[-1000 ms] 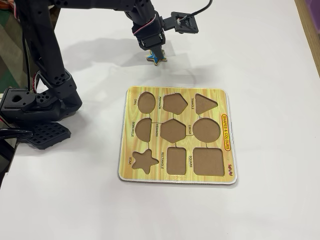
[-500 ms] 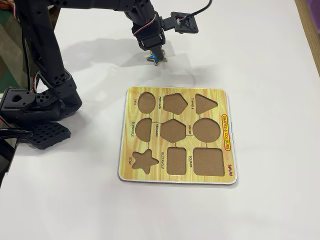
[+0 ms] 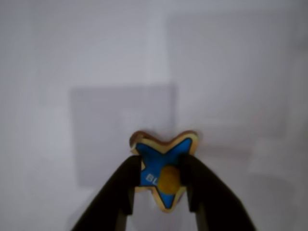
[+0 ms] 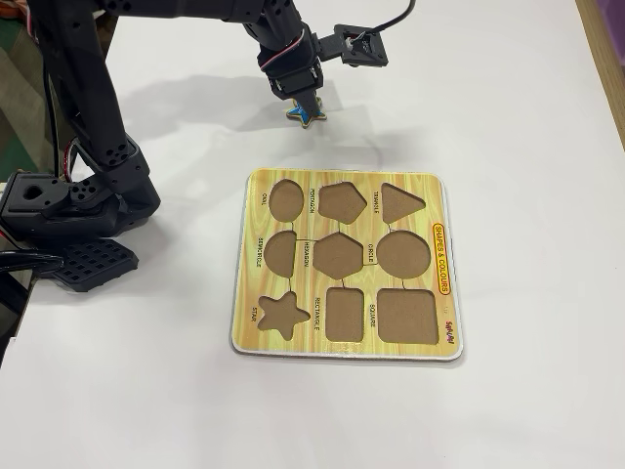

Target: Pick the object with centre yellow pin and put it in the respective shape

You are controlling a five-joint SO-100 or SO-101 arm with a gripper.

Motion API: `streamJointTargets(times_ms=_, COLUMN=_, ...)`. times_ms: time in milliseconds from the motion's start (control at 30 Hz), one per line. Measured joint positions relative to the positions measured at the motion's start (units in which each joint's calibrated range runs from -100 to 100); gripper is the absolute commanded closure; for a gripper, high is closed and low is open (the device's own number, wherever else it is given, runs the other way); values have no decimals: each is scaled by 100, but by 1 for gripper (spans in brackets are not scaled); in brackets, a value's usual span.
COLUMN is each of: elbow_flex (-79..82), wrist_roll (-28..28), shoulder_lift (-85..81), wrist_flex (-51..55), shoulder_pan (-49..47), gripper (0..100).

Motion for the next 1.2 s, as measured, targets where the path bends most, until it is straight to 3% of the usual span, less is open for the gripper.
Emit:
streamJointTargets(times_ms=767, elbow_flex=-9, wrist_roll=203, shoulder_lift=0, wrist_flex=317, shoulder_pan=37, gripper=92)
streamJointTargets(times_ms=1200, elbow_flex=0, wrist_roll=234, shoulder_lift=-9, wrist_flex=317, shoulder_pan=37, gripper=99)
